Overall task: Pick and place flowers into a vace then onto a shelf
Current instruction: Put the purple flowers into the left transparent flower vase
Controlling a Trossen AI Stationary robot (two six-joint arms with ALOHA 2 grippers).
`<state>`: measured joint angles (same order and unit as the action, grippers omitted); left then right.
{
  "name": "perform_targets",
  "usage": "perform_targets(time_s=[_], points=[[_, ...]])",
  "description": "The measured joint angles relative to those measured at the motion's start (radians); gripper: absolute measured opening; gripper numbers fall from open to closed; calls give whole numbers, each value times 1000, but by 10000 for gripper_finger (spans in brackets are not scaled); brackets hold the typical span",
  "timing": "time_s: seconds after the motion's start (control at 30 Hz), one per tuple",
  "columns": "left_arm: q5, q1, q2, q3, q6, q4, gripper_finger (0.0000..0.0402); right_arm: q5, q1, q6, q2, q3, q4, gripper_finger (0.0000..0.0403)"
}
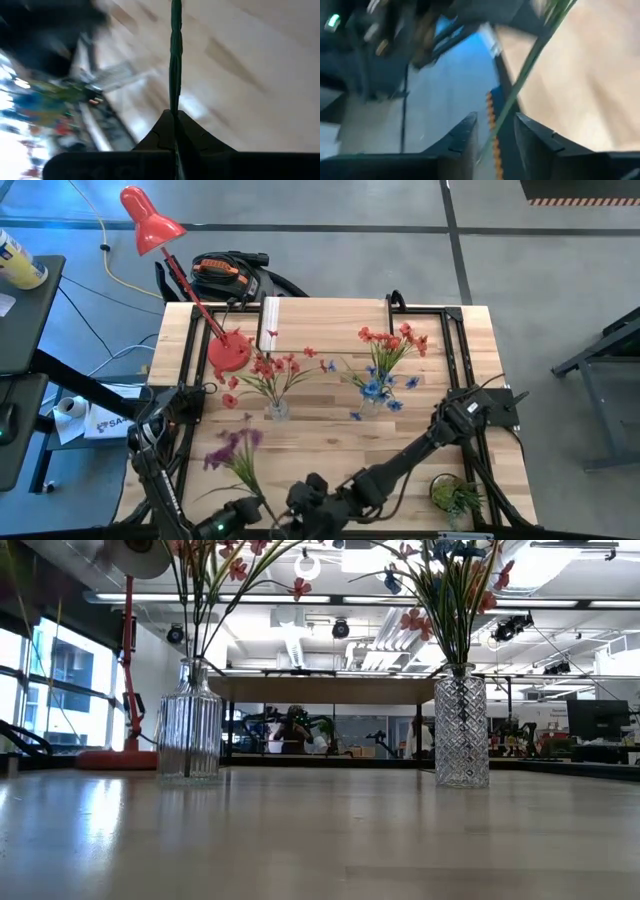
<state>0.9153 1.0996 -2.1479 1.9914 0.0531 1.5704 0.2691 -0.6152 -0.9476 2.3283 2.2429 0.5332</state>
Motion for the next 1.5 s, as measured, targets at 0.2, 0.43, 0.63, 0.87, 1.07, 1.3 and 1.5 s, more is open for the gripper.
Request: perform_targets(time_s=[0.2, 0.43, 0.63, 0.87, 1.07, 1.3, 1.5], points=[[129, 0, 0, 53, -203, 0, 33, 7, 45, 7, 0, 0, -60, 187], [252, 0, 0, 69, -289, 2, 33, 25, 67, 7, 9, 0, -75, 215], [278, 0, 0, 71, -296, 2, 33, 14, 74, 6, 9, 0, -68, 192], [253, 0, 0, 71, -269, 4, 41, 13, 78, 5, 8, 0, -58, 103], [262, 3, 0, 71, -132, -3, 100, 44, 79, 15, 8, 0, -41, 10], [358, 25, 10, 71, 1, -1, 184, 113, 62, 10, 8, 0, 11, 11], [304, 34, 22, 71, 357, 0, 232, 267, 36, 6, 8, 0, 32, 13]])
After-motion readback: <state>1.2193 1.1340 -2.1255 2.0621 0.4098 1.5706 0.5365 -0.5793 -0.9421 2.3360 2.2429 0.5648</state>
